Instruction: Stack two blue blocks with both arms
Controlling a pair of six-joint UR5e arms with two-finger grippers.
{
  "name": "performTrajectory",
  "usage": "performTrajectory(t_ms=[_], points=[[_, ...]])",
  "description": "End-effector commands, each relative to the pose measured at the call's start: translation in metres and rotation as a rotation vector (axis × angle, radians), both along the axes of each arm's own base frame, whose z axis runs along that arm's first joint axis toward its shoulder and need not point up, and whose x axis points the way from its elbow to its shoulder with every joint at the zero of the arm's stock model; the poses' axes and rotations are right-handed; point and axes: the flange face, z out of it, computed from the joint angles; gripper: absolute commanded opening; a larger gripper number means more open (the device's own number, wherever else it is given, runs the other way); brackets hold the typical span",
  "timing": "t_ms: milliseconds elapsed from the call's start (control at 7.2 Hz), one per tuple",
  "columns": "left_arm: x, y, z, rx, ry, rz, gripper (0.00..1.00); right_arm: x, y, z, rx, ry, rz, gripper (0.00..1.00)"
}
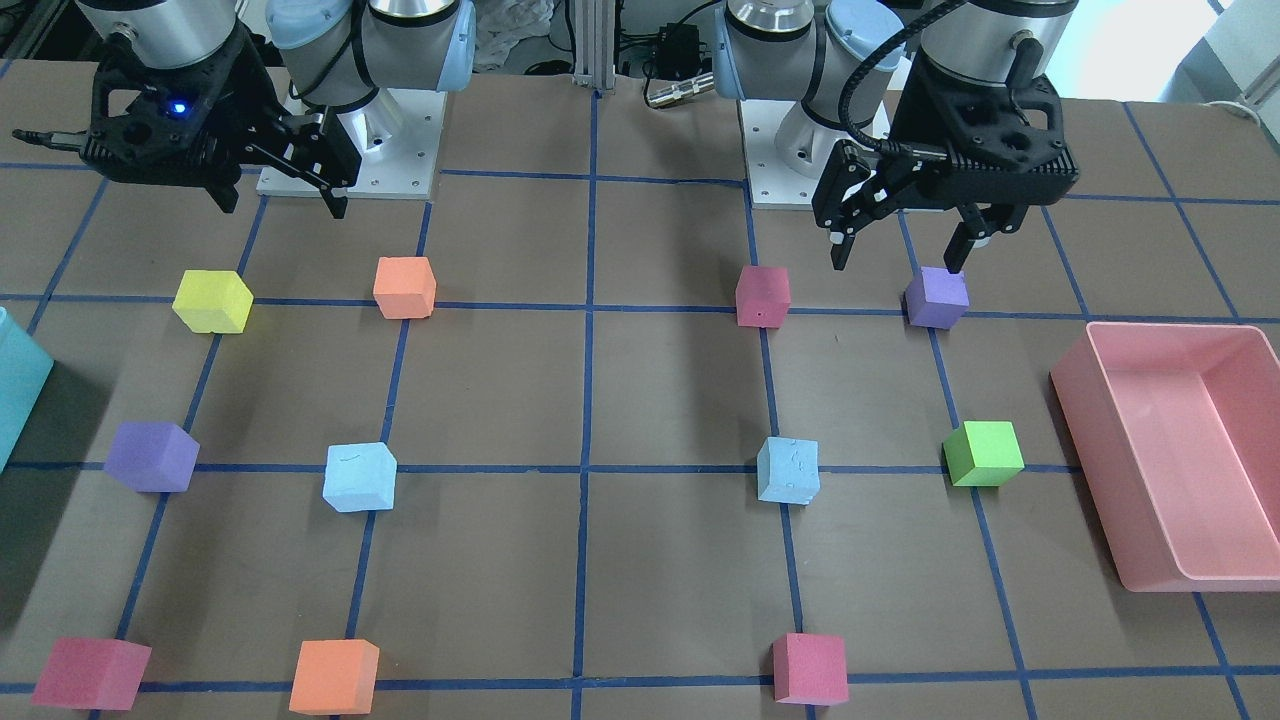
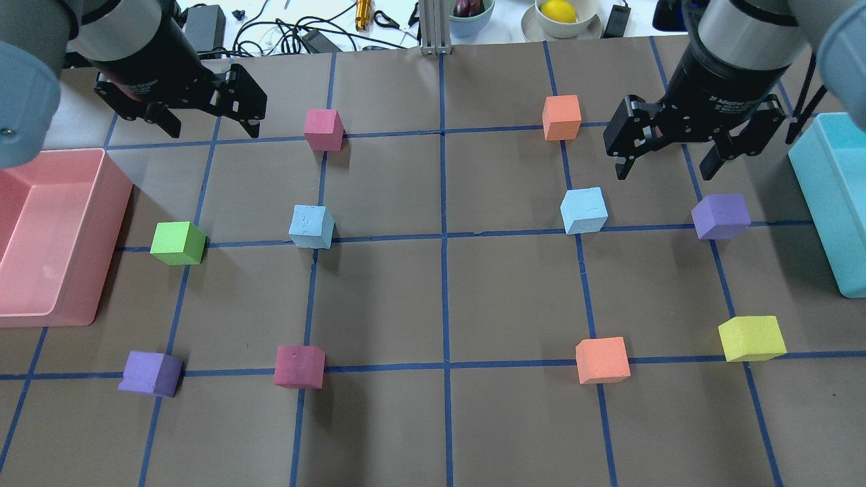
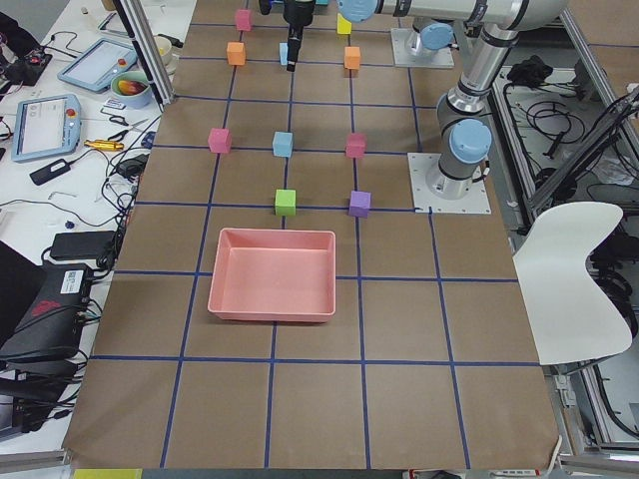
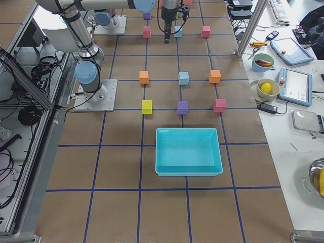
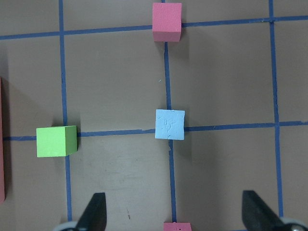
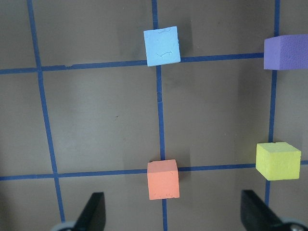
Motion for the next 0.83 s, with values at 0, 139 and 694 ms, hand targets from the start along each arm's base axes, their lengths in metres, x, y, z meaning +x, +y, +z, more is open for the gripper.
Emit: performTrajectory(t_ms=[0, 139, 694], points=[[0.001, 0.005, 0.009, -0.020, -0.001, 0.003, 1.00, 0.001, 0.000, -0.001, 0.000, -0.003, 0.001, 1.00], [0.000, 0.005, 0.005, -0.010, 0.000, 0.001, 1.00, 0.000, -0.005, -0.004, 0.000, -0.001, 0.000, 1.00], [0.007, -0.047, -0.146, 0.115, -0.004, 0.018, 1.00, -0.001, -0.006, -0.008, 0.006, 0.011, 0.005, 1.00]])
